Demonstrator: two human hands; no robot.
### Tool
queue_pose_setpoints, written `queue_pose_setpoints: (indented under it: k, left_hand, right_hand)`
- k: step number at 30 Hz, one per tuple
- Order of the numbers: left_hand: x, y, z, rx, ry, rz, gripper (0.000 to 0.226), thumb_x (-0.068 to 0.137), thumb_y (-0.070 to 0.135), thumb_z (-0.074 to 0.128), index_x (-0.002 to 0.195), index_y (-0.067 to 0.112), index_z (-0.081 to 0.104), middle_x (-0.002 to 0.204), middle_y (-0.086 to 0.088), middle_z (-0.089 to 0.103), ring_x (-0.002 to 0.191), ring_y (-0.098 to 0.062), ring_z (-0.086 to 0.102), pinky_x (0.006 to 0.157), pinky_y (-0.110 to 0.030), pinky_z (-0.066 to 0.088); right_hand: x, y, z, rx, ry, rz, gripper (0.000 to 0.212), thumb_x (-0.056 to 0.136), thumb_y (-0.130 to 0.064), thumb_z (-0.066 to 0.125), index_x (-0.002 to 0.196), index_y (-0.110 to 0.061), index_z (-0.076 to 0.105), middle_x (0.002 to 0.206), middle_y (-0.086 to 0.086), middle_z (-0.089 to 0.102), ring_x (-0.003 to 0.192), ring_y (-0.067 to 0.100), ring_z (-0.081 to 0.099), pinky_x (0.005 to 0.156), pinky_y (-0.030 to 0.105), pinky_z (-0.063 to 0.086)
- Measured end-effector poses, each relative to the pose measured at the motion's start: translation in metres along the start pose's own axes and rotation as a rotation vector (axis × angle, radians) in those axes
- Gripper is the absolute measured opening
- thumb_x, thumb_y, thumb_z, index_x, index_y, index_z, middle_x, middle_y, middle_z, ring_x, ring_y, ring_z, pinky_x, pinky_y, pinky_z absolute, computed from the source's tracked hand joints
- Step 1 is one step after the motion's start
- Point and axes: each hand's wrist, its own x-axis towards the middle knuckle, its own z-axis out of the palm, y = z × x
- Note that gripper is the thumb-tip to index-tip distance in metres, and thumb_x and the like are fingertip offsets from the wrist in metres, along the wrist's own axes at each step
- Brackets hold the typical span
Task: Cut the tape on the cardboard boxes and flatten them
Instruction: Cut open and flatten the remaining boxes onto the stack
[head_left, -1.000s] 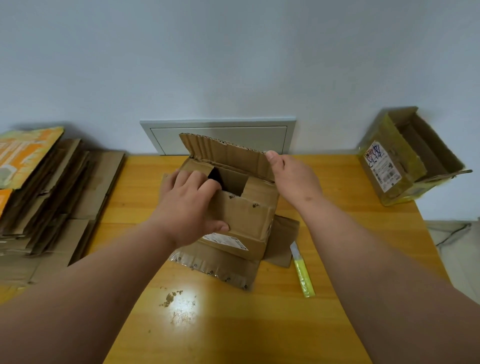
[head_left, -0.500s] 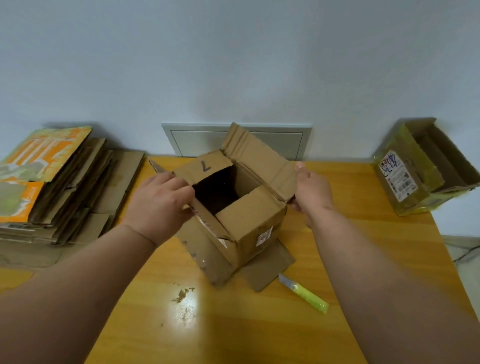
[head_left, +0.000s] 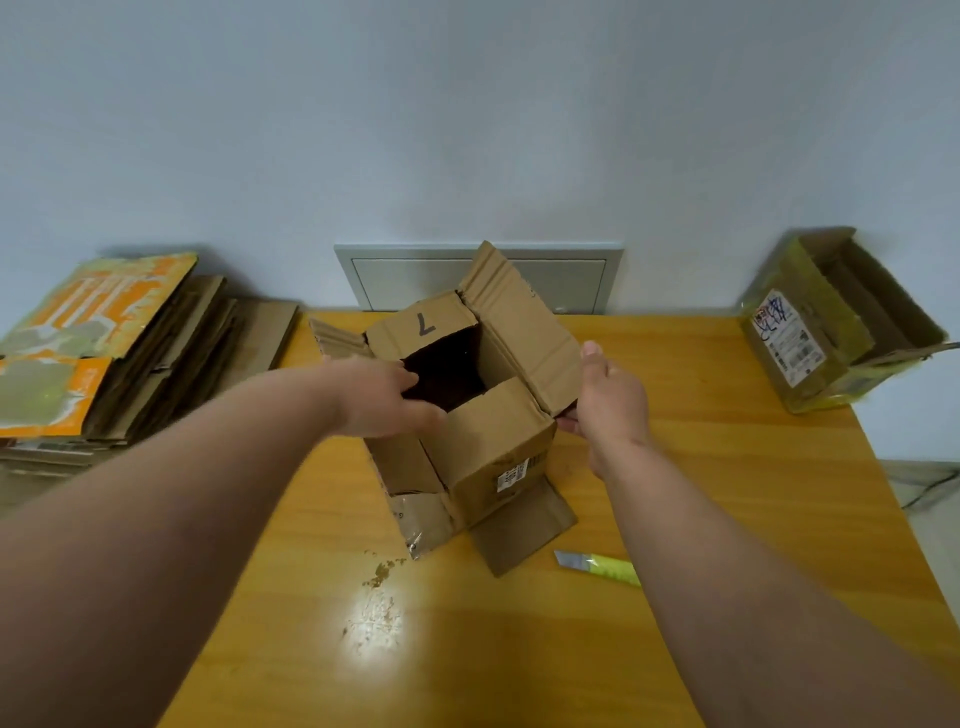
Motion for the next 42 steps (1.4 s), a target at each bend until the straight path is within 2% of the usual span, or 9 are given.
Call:
queue_pose_setpoints:
  k: [5, 10, 17, 21, 24, 28, 33, 38, 42]
  left_hand:
    - [0.004, 0.037, 0.048, 0.306, 0.183, -0.054, 0.118, 0.061, 0.1, 0.034, 0.156, 0.031, 0.02, 0.159, 0.005, 0.031, 0.151, -0.027, 0.013, 0.101, -0.075, -0.022]
    - [0.002, 0.032, 0.056, 0.394, 0.252, 0.02, 0.083, 0.063, 0.094, 0.043, 0.12, 0.038, 0.063, 0.119, 0.013, 0.062, 0.134, -0.022, 0.041, 0.1, -0.075, -0.021]
    - [-0.018, 0.037, 0.062, 0.135, 0.499, 0.261, 0.045, 0.076, 0.058, 0.072, 0.104, 0.037, 0.044, 0.094, 0.017, 0.05, 0.106, -0.014, 0.057, 0.115, -0.06, -0.012]
    - [-0.027, 0.033, 0.069, 0.024, 0.506, 0.366, 0.023, 0.089, 0.052, 0.06, 0.107, 0.041, 0.052, 0.098, 0.02, 0.052, 0.113, -0.011, 0.052, 0.115, -0.058, -0.016]
    - [-0.031, 0.029, 0.063, -0.064, 0.401, 0.33, 0.04, 0.093, 0.067, 0.037, 0.118, 0.045, 0.06, 0.123, 0.02, 0.057, 0.132, -0.011, 0.041, 0.112, -0.061, -0.022]
    - [-0.036, 0.028, 0.051, -0.176, 0.209, 0.307, 0.093, 0.074, 0.08, -0.002, 0.125, 0.038, 0.064, 0.139, 0.015, 0.053, 0.14, -0.011, 0.036, 0.11, -0.068, -0.017]
    - [-0.029, 0.027, 0.04, -0.211, 0.26, 0.2, 0.034, 0.1, 0.051, 0.039, 0.13, 0.046, 0.057, 0.148, 0.016, 0.042, 0.143, -0.015, 0.031, 0.112, -0.071, -0.006]
    - [-0.018, -0.003, 0.025, 0.029, 0.393, -0.057, 0.064, 0.089, 0.056, 0.057, 0.147, 0.045, 0.034, 0.162, 0.004, 0.015, 0.15, -0.029, 0.003, 0.114, -0.07, 0.003]
    - [-0.009, -0.033, 0.012, -0.028, 0.32, -0.202, 0.088, 0.08, 0.059, 0.069, 0.152, 0.041, 0.022, 0.165, 0.001, 0.003, 0.151, -0.034, 0.0, 0.116, -0.064, 0.017]
  right_hand:
    - [-0.009, 0.004, -0.008, 0.012, 0.024, 0.006, 0.039, 0.103, -0.05, 0.038, 0.079, -0.028, 0.06, 0.089, 0.002, 0.069, 0.083, 0.022, 0.067, 0.064, 0.035, 0.057]
    - [-0.014, 0.007, -0.011, -0.018, 0.006, -0.031, 0.04, 0.103, -0.051, 0.036, 0.079, -0.028, 0.06, 0.089, 0.002, 0.068, 0.086, 0.024, 0.067, 0.069, 0.038, 0.059]
    - [-0.019, 0.001, -0.009, -0.054, 0.076, 0.007, 0.046, 0.102, -0.053, 0.035, 0.074, -0.025, 0.057, 0.091, 0.01, 0.068, 0.089, 0.032, 0.066, 0.082, 0.052, 0.058]
    - [-0.031, 0.0, -0.002, -0.093, -0.008, -0.063, 0.049, 0.089, -0.074, 0.039, 0.079, -0.028, 0.053, 0.085, -0.006, 0.058, 0.082, 0.015, 0.056, 0.084, 0.048, 0.053]
    - [-0.046, 0.002, 0.001, -0.056, -0.197, -0.042, 0.082, 0.06, -0.089, 0.058, 0.116, -0.028, 0.056, 0.11, -0.009, 0.059, 0.094, 0.006, 0.053, 0.079, 0.035, 0.044]
    - [-0.049, 0.008, 0.002, 0.018, -0.452, 0.061, 0.117, 0.048, -0.056, 0.085, 0.149, -0.029, 0.031, 0.139, 0.005, 0.051, 0.125, 0.029, 0.051, 0.103, 0.05, 0.045]
    - [-0.041, 0.003, 0.0, 0.098, -0.503, 0.087, 0.08, 0.068, -0.004, 0.064, 0.144, -0.013, 0.042, 0.117, 0.014, 0.062, 0.091, 0.02, 0.066, 0.068, 0.029, 0.053]
    - [-0.027, -0.004, -0.003, -0.056, -0.486, 0.069, 0.084, 0.073, 0.009, 0.048, 0.15, -0.019, 0.033, 0.144, 0.014, 0.045, 0.129, 0.035, 0.046, 0.106, 0.049, 0.044]
    - [-0.017, -0.019, -0.001, -0.236, -0.504, 0.032, 0.08, 0.077, 0.015, 0.044, 0.151, -0.013, 0.033, 0.144, 0.014, 0.047, 0.131, 0.032, 0.045, 0.111, 0.049, 0.039]
